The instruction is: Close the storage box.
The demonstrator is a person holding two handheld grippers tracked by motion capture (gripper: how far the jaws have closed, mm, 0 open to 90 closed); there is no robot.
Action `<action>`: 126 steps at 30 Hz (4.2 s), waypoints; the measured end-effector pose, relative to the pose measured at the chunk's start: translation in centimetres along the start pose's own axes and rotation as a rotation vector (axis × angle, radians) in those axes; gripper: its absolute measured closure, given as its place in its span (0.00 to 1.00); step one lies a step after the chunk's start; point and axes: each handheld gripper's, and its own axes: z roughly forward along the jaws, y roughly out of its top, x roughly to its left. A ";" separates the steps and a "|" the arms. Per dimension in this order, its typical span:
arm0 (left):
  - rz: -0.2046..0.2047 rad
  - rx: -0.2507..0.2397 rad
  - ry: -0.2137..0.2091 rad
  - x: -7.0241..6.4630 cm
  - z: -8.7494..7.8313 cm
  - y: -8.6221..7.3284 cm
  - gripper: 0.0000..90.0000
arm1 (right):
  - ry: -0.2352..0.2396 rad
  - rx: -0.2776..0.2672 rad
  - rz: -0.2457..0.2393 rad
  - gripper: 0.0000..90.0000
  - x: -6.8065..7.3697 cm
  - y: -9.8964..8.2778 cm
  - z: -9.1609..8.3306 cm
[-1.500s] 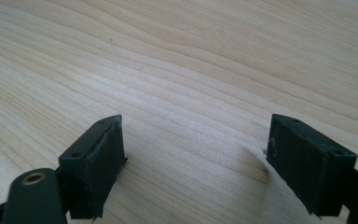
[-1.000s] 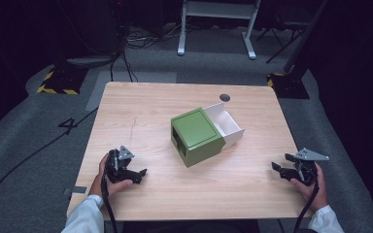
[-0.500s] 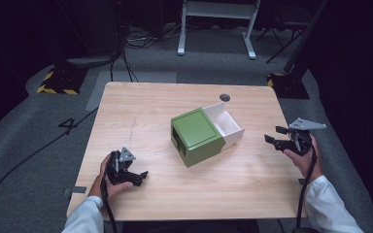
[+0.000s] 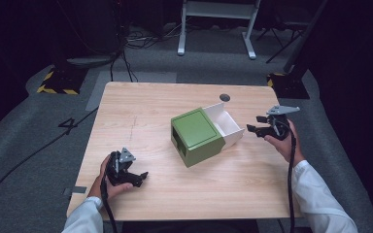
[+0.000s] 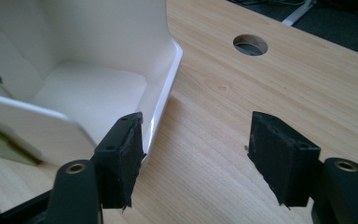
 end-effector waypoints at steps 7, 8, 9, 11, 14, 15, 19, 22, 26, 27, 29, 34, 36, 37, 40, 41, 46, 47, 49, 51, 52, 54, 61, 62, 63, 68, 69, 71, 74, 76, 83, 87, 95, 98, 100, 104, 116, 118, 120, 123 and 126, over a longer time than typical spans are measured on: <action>0.000 0.001 -0.001 0.0 0.0 0.0 0.00 | 0.051 0.046 0.023 0.44 0.3 -0.3 2.9; 0.000 0.001 -0.001 0.0 0.0 0.0 0.00 | 0.048 0.052 0.022 0.45 0.4 -0.3 3.1; 0.000 0.001 -0.001 0.0 0.0 0.0 0.00 | 0.052 0.060 0.024 0.46 0.4 -0.4 3.4; -0.001 0.001 -0.001 0.0 0.0 0.0 0.00 | 0.063 0.072 0.026 0.47 0.4 -0.5 3.8; -0.004 0.000 -0.002 0.0 0.1 0.1 0.00 | 0.086 0.078 0.033 0.52 0.5 -0.6 4.2; -0.003 0.001 -0.002 -0.1 0.2 0.2 0.00 | 0.108 0.079 0.038 0.60 0.6 -0.6 4.5; 0.008 0.000 -0.010 -0.6 1.0 1.2 0.00 | 0.141 0.069 0.044 0.76 0.8 -0.5 4.8; 0.012 -0.002 -0.022 -0.9 1.4 1.5 0.00 | 0.153 0.066 0.047 0.79 1.0 -0.4 5.0; 0.013 -0.001 -0.026 -0.9 1.6 1.7 0.00 | 0.163 0.066 0.035 0.80 1.4 -0.2 5.2; 0.013 -0.001 -0.026 -0.9 1.6 1.7 0.00 | 0.166 0.068 0.029 0.80 1.6 -0.2 5.2; 0.013 -0.001 -0.026 -0.9 1.6 1.7 0.00 | 0.170 0.073 0.014 0.80 2.0 0.0 5.3; 0.016 -0.001 -0.025 -0.9 1.6 1.7 0.00 | 0.176 0.068 -0.005 0.79 2.9 0.4 5.4; 0.016 -0.002 -0.025 -0.9 1.6 1.7 0.00 | 0.184 0.072 -0.012 0.79 3.3 0.5 5.5; 0.016 -0.001 -0.025 -0.9 1.5 1.7 0.00 | 0.188 0.073 -0.014 0.79 3.4 0.5 5.5; 0.015 -0.003 -0.024 -0.9 1.6 1.7 0.00 | 0.193 0.070 -0.014 0.79 3.8 0.7 5.6; 0.016 -0.001 -0.025 -0.9 1.5 1.7 0.00 | 0.193 0.068 -0.018 0.79 3.9 0.7 5.7; 0.015 -0.001 -0.024 -0.9 1.5 1.7 0.00 | 0.200 0.069 -0.041 0.77 4.8 1.1 5.9; 0.016 -0.001 -0.024 -0.9 1.5 1.7 0.00 | 0.203 0.067 -0.042 0.76 5.0 1.1 5.9; 0.016 -0.001 -0.024 -0.9 1.5 1.7 0.00 | 0.210 0.069 -0.050 0.76 5.3 1.3 6.0; 0.016 -0.002 -0.025 -0.9 1.6 1.7 0.00 | 0.216 0.074 -0.061 0.76 5.7 1.4 6.2; 0.016 -0.003 -0.024 -0.9 1.6 1.7 0.00 | 0.221 0.076 -0.063 0.76 5.8 1.4 6.3; 0.015 -0.003 -0.024 -0.9 1.6 1.7 0.00 | 0.230 0.080 -0.068 0.75 6.0 1.5 6.3; 0.015 -0.003 -0.025 -0.9 1.6 1.7 0.00 | 0.257 0.086 -0.092 0.74 7.3 2.0 6.6; 0.016 -0.002 -0.025 -0.9 1.6 1.7 0.00 | 0.262 0.086 -0.096 0.74 7.5 2.0 6.7; 0.015 -0.003 -0.024 -0.9 1.6 1.7 0.00 | 0.260 0.089 -0.102 0.74 7.7 2.1 6.7; 0.016 -0.002 -0.025 -0.9 1.6 1.7 0.00 | 0.268 0.091 -0.102 0.74 7.8 2.2 6.8; 0.016 -0.002 -0.025 -0.9 1.6 1.7 0.00 | 0.268 0.091 -0.102 0.74 7.8 2.2 6.8; 0.016 -0.003 -0.025 -0.9 1.6 1.7 0.00 | 0.267 0.091 -0.104 0.74 7.8 2.1 6.8; 0.015 -0.003 -0.024 -1.0 1.6 1.7 0.00 | 0.266 0.092 -0.106 0.74 7.9 2.1 6.7; 0.015 -0.003 -0.023 -1.0 1.6 1.7 0.00 | 0.266 0.093 -0.111 0.73 7.9 2.2 6.7; 0.015 -0.002 -0.021 -1.0 1.5 1.7 0.00 | 0.250 0.090 -0.135 0.72 8.0 2.4 6.5; 0.015 -0.002 -0.021 -1.0 1.5 1.7 0.00 | 0.245 0.088 -0.142 0.72 8.0 2.5 6.2; 0.014 -0.002 -0.021 -1.0 1.5 1.7 0.00 | 0.223 0.073 -0.159 0.66 7.5 2.8 5.3; 0.014 -0.002 -0.021 -1.0 1.5 1.7 0.00 | 0.202 0.062 -0.167 0.64 7.2 2.9 4.8; 0.014 -0.002 -0.021 -1.0 1.5 1.7 0.00 | 0.175 0.073 -0.177 0.62 7.0 2.9 4.6; 0.015 -0.002 -0.021 -1.0 1.5 1.7 0.00 | 0.143 0.084 -0.183 0.57 6.7 2.8 4.4; 0.013 -0.003 -0.021 -1.0 1.5 1.7 0.00 | 0.091 0.078 -0.192 0.42 6.1 2.8 2.9; 0.014 -0.003 -0.021 -1.0 1.5 1.7 0.00 | 0.065 0.088 -0.201 0.34 6.2 2.7 2.6; 0.013 -0.003 -0.021 -1.0 1.5 1.7 0.00 | 0.052 0.092 -0.212 0.30 6.2 2.6 2.4; 0.014 -0.002 -0.022 -1.0 1.5 1.7 0.00 | 0.037 0.093 -0.226 0.25 6.2 2.4 2.1; 0.014 -0.002 -0.021 -1.0 1.5 1.7 0.00 | 0.023 0.094 -0.233 0.24 6.2 2.2 1.7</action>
